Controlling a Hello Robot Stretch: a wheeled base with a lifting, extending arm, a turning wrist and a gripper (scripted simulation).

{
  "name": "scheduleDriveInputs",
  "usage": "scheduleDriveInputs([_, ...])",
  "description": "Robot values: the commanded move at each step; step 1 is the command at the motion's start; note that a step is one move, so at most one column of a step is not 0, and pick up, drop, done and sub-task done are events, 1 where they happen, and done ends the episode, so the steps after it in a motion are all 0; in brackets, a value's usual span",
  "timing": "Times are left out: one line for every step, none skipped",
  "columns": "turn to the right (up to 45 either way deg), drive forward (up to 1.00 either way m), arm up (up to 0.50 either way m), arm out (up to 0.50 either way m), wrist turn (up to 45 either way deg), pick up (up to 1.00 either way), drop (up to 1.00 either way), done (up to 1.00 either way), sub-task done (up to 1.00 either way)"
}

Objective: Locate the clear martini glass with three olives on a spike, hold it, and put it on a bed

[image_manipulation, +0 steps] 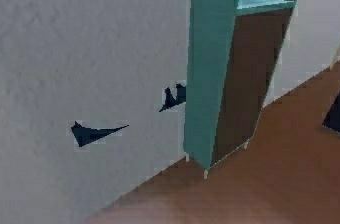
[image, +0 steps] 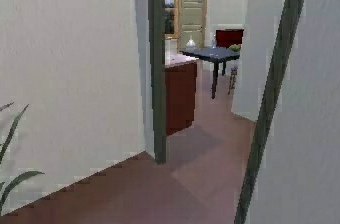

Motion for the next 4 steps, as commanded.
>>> scheduleDriveInputs([0.0, 0.75, 0.00, 0.00, 0.0, 0.00, 0.00, 0.00, 0.00])
scheduleDriveInputs([15.0, 0.00, 0.00, 0.00, 0.0, 0.00, 0.00, 0.00, 0.00])
scheduleDriveInputs([0.0, 0.50, 0.00, 0.00, 0.0, 0.00, 0.00, 0.00, 0.00])
scheduleDriveInputs([33.0, 0.00, 0.00, 0.00, 0.0, 0.00, 0.00, 0.00, 0.00])
